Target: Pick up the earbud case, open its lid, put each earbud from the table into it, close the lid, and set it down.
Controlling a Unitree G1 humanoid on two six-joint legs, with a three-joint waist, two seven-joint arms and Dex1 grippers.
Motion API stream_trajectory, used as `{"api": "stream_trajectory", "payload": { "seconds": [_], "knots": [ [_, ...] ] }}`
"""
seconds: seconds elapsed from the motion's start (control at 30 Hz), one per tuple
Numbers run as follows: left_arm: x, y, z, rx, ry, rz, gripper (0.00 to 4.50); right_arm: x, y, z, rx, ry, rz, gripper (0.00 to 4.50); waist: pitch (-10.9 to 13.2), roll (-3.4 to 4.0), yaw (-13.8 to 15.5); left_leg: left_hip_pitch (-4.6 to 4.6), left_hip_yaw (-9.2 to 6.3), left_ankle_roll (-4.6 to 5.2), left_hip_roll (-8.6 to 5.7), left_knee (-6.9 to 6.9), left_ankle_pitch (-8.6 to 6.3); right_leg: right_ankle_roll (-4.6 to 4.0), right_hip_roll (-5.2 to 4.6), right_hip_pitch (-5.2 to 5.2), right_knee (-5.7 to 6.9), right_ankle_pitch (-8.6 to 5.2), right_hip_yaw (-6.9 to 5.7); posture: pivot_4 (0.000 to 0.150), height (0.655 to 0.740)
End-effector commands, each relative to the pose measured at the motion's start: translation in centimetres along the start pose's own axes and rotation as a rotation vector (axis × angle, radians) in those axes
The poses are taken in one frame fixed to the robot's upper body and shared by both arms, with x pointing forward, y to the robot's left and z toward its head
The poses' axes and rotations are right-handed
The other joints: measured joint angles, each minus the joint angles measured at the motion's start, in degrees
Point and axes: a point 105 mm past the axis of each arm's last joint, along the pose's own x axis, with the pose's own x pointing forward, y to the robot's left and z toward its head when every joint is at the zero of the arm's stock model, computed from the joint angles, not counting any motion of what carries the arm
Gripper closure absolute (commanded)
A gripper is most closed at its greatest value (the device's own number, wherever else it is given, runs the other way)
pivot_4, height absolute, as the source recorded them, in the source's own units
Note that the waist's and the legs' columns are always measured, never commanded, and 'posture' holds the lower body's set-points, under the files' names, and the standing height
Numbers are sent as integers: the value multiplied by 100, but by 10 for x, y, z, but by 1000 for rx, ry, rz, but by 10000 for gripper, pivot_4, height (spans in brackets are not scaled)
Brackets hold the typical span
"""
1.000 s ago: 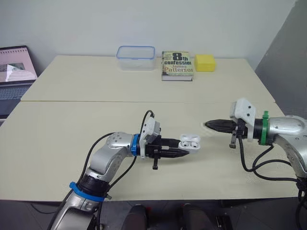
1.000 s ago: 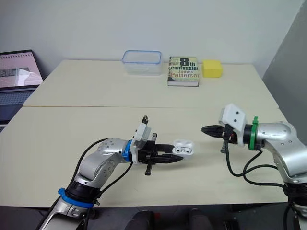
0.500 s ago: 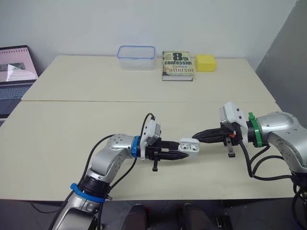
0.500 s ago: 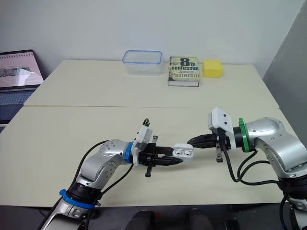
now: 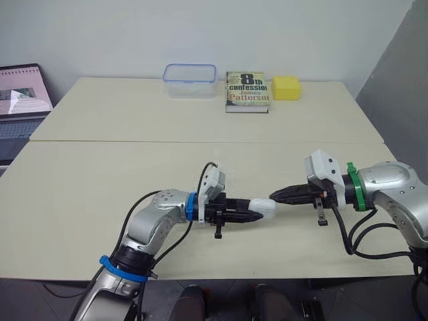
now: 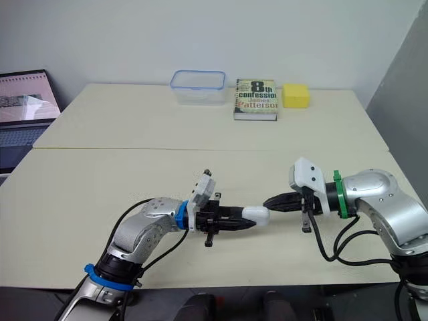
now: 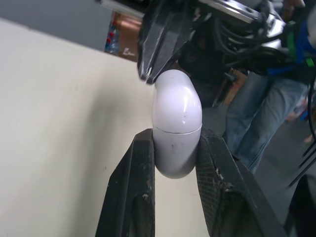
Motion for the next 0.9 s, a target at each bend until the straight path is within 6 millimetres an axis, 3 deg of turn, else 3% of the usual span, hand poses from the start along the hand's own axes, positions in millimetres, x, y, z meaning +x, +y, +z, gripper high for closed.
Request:
{"api": "stream_trajectory", "payload": {
  "seconds": [0.03, 0.17, 0.37, 0.4, 0.53, 0.73, 0.8, 0.9],
  "knots": [
    [-3, 17, 4, -163, 25, 72, 37497, -10, -7, 0, -36, 11, -81, 45000, 0, -1, 6, 0, -2, 0, -1, 1, 0, 0, 0, 0, 0, 0, -2, 1500, 7377],
    [-6, 45, -14, -316, 142, 195, 37497, -9, -2, -10, -43, 34, -109, 45000, 1, -2, 8, -4, -2, 0, -4, 1, 0, 4, -1, -2, -1, -2, -2, 1500, 7377],
    [-18, 63, -26, -387, 200, 257, 37497, -3, 3, -12, -48, 33, -105, 45000, 1, -1, -33, 0, -1, 0, -1, -1, 0, 3, 1, -4, 6, -2, 0, 1500, 7377],
    [-20, 64, -27, -389, 205, 262, 30323, -3, 3, -11, -48, 33, -106, 45000, 1, -1, -32, 1, -3, 0, 1, -1, 0, 3, 2, -3, 6, -2, -3, 1500, 7377],
    [-31, 66, -31, -390, 223, 289, 18951, -3, 2, -11, -52, 34, -112, 45000, 1, -1, -31, 1, -2, 0, 1, -1, 0, 3, 1, -2, 3, -2, -1, 1500, 7377],
    [-85, 61, -30, -263, 301, 377, 151, -7, 4, -4, -53, 15, -74, 45000, -1, 2, -168, 13, 0, -1, 9, -8, 0, 2, 4, -1, 11, -2, 3, 1500, 7377],
    [-97, 61, -21, -187, 289, 412, 151, -9, 2, -2, -63, 10, -83, 45000, -1, 2, -181, 24, 7, 0, 13, -18, 0, 2, 5, -1, 12, -2, 9, 1500, 7377],
    [-118, 56, -14, -35, 341, 452, 0, -12, -2, 0, -93, 18, -92, 39437, 0, 3, -168, 24, 6, -1, 14, -29, 0, 1, 5, -3, 8, -2, 8, 1500, 7377]
  ]
}}
